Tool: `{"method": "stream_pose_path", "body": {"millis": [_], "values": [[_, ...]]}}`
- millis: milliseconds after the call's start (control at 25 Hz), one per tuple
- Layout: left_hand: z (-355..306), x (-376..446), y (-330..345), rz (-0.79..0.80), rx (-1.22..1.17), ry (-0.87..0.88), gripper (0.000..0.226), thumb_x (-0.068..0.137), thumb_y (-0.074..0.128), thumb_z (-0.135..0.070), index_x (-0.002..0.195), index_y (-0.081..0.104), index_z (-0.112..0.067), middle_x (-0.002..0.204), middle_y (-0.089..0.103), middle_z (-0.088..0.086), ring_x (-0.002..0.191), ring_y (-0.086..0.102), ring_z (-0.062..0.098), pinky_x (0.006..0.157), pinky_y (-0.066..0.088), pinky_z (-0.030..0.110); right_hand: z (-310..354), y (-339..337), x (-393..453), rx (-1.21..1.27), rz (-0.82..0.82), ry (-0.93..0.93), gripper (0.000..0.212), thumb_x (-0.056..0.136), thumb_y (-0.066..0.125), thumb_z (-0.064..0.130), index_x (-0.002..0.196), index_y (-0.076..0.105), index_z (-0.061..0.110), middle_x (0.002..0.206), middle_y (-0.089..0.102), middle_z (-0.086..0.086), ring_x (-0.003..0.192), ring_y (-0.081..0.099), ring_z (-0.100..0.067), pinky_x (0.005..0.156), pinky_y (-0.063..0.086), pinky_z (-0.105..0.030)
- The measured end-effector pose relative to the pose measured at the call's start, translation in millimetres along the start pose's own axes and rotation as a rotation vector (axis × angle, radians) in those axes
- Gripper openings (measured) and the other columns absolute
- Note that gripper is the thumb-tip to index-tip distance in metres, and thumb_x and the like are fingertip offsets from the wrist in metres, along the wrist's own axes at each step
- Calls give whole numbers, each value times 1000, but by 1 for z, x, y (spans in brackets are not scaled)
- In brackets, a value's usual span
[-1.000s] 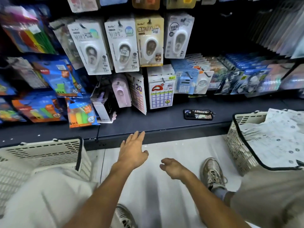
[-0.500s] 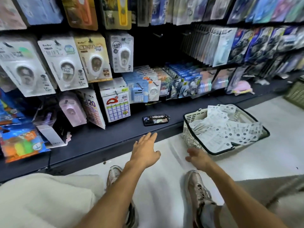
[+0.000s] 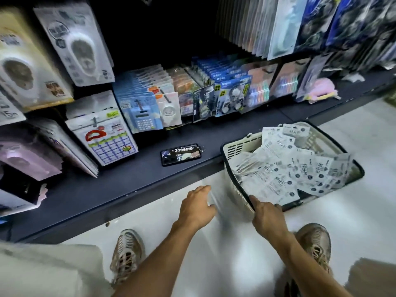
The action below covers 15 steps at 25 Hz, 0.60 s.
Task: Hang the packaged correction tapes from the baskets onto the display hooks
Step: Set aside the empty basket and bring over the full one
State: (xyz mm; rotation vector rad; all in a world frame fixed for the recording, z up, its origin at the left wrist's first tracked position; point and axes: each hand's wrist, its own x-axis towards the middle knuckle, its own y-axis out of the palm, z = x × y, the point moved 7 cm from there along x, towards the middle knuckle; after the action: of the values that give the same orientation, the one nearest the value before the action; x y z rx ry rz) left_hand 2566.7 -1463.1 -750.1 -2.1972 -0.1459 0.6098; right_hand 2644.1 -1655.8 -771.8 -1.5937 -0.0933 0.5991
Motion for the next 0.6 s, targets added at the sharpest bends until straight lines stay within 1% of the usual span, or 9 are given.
{"method": "stream_pose_path", "body": {"millis": [80,200,280,360,400,440,520,560,600], "values": [[-9,10,-12,-22,-10,-15,60,94,58,-21,152,45,-24,158,46,-3,144,41,24,114,38,36,19,3,-10,4,51,-50,62,85,48,9,145,38,24,111,73,-3,111,65,-25,93,39,-33],[-18,22,-33,-77,3,0,55,91,60,-17,146,53,-22,149,56,0,135,49,26,109,45,38,60,9,-29,67,124,-173,62,86,47,8,146,38,20,116,70,-9,112,62,-29,94,40,-33],[-18,26,-43,-83,-5,-27,47,92,64,-20,138,59,-23,143,60,1,127,54,25,103,48,37,95,14,-42,97,172,-266,60,88,46,8,147,37,15,119,68,-15,112,61,-32,93,42,-33],[-18,25,-47,-55,-32,-75,37,94,66,-26,131,63,-26,134,65,1,113,61,23,94,52,35,128,19,-53,117,242,-368,60,93,49,12,150,34,14,121,66,-20,113,60,-34,93,43,-36],[-17,24,-47,-31,-52,-91,36,95,65,-28,130,63,-27,131,66,1,111,63,23,93,53,35,141,20,-56,130,278,-428,55,95,52,15,148,37,14,120,66,-21,111,61,-36,91,45,-37],[-13,22,-47,-9,-77,-109,37,94,64,-26,131,62,-28,130,67,1,111,64,24,94,54,36,151,19,-59,154,313,-494,45,97,54,20,141,46,14,116,67,-21,107,63,-36,88,46,-39],[2,12,-48,11,-107,-153,40,93,61,-22,133,60,-31,131,66,2,114,64,26,98,54,39,157,8,-64,275,385,-598,23,96,58,25,117,63,18,105,71,-15,95,66,-31,83,49,-38],[13,7,-48,11,-91,-165,44,94,60,-22,137,58,-33,135,64,2,118,62,27,100,53,41,152,-2,-60,340,383,-610,19,95,59,24,111,68,21,101,74,-10,91,67,-26,81,50,-35],[24,1,-46,16,-64,-167,52,94,59,-21,144,52,-36,141,60,3,123,59,28,104,51,42,142,-14,-50,375,327,-588,20,94,60,21,110,72,21,100,76,-6,90,68,-23,80,51,-31]]}}
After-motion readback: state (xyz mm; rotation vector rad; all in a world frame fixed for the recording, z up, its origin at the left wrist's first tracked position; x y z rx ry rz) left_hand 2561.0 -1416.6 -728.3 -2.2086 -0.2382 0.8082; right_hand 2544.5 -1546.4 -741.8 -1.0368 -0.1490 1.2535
